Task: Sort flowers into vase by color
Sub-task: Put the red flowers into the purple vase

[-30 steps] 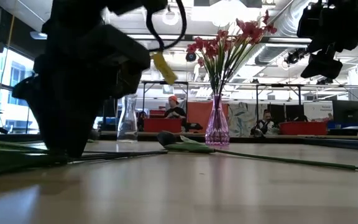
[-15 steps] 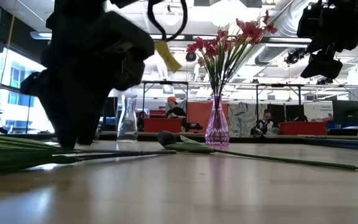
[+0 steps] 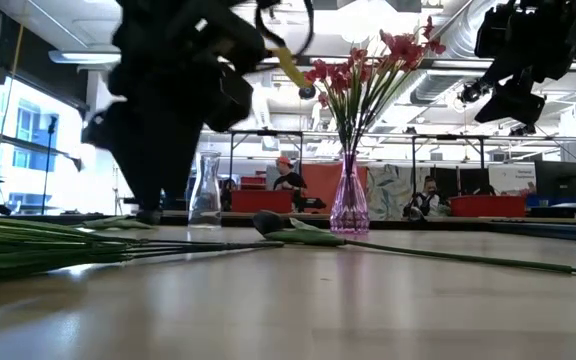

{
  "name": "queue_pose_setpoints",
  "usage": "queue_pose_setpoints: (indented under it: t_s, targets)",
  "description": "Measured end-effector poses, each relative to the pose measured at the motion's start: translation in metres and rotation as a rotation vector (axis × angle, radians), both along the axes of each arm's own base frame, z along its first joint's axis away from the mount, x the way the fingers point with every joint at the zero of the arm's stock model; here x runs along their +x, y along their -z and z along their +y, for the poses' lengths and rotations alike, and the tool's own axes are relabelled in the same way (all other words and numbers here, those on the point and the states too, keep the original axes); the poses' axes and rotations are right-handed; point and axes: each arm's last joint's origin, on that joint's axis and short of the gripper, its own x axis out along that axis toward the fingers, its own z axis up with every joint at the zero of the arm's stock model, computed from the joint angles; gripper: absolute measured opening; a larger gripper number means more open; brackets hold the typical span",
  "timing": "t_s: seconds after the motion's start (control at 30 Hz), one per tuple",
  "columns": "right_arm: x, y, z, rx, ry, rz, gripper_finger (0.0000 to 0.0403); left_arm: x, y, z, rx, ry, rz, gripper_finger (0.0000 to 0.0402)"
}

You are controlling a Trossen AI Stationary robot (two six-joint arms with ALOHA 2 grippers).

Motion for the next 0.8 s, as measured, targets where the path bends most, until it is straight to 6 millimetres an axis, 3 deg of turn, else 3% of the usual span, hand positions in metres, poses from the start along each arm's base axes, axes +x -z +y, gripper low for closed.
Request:
queue_pose_setpoints:
  t_s: [0.27, 0.8]
  targets:
    - [0.0, 0.0, 0.0, 0.014, 0.012, 0.001, 0.0282, 0.004, 0.024, 0.009, 0.008, 0.013, 0.092, 0.014]
    - [0.0, 0.0, 0.0, -0.008, 0.0, -0.002, 0.0282, 0.002, 0.038, -0.018, 0.018, -0.002, 0.111, 0.014]
